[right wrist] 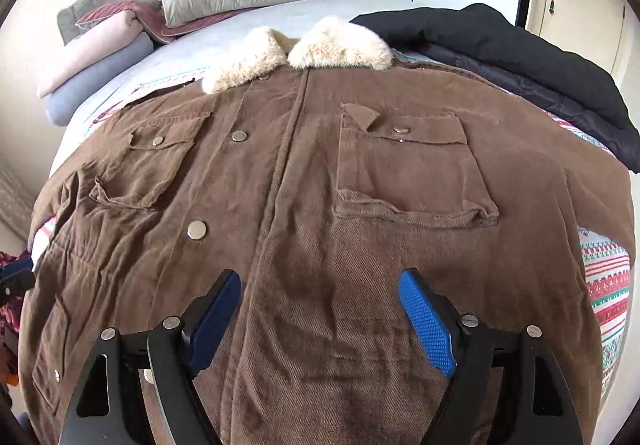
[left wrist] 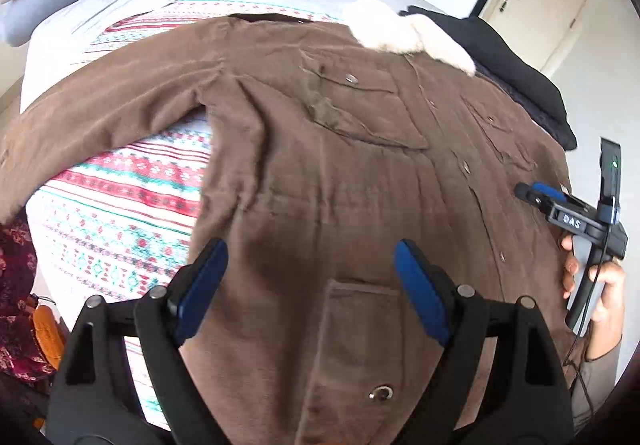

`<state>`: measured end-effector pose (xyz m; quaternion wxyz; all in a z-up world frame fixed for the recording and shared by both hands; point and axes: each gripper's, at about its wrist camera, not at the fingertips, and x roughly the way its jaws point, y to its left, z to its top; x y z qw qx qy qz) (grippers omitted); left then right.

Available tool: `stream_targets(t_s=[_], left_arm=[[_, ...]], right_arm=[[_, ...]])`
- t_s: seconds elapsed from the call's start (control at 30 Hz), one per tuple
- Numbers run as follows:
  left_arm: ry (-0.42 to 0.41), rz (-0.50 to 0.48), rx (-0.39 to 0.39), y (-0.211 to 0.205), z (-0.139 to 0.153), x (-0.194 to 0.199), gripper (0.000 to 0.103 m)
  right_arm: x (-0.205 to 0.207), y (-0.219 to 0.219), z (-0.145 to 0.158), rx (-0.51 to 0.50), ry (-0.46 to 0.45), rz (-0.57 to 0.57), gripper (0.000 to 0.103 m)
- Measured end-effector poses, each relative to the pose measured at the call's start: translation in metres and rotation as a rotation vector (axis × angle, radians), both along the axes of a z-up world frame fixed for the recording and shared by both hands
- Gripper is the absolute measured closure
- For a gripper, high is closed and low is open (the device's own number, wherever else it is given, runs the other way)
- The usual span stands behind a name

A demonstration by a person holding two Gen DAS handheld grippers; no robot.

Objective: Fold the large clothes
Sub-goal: 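Grasp the remaining sleeve with the left tool and fold it across the front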

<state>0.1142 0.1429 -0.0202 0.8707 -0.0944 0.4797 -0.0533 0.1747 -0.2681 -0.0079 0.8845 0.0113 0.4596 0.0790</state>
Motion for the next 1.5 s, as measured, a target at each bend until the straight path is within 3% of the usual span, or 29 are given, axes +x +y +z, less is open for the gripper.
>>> stream_targets(t_s=[0.07, 0.13, 0.27, 0.43, 0.6, 0.67, 0.87, 0.97, 1.0, 1.07, 1.2, 1.4, 1.5], left_arm=[[0.018, 0.1, -0.001, 0.031, 0.0, 0.007, 0.017], [0.054, 0.208, -0.041, 0.066, -0.004, 0.01, 0.017], [0.095, 0.405, -0.185, 0.129, -0.017, 0.012, 0.017], [0.053, 0.567, -0.376, 0.19, -0.035, 0.018, 0.017], [0.041, 0.688, -0.485, 0.226, -0.062, 0.026, 0.018], [-0.001, 0.732, -0.52, 0.235, -0.066, 0.028, 0.019], [-0.069, 0.882, -0.547, 0.249, -0.071, 0.037, 0.034], [-0.062, 0.945, -0.503, 0.259, -0.074, 0.047, 0.07], [-0.034, 0.966, -0.457, 0.261, -0.075, 0.05, 0.092], [-0.033, 0.969, -0.408, 0.258, -0.066, 0.054, 0.093], [-0.201, 0.869, -0.124, 0.22, -0.001, 0.066, 0.095], [-0.458, 0.539, 0.057, 0.121, 0.102, 0.093, 0.095], [-0.522, 0.319, 0.126, 0.05, 0.128, 0.105, 0.095]], right_arm=[[0.0, -0.002, -0.007, 0.011, -0.023, -0.007, 0.015], [0.003, -0.005, -0.024, 0.006, 0.014, -0.012, 0.014], [0.008, -0.009, -0.028, 0.034, 0.033, -0.001, 0.012], [0.01, -0.008, -0.028, 0.038, 0.029, -0.004, 0.012], [0.009, -0.006, -0.027, 0.018, 0.028, 0.004, 0.012], [0.01, -0.007, -0.027, 0.024, 0.03, 0.004, 0.012], [0.01, -0.009, -0.026, 0.045, 0.032, -0.004, 0.012], [0.009, -0.009, -0.025, 0.048, 0.031, -0.006, 0.012], [0.009, -0.008, -0.024, 0.051, 0.033, -0.003, 0.012], [0.009, -0.011, -0.02, 0.07, 0.035, 0.005, 0.012], [0.007, -0.023, -0.007, 0.139, 0.002, -0.019, 0.012], [0.006, -0.034, -0.002, 0.231, -0.003, -0.058, 0.012], [0.005, -0.031, -0.003, 0.226, 0.005, -0.05, 0.012]])
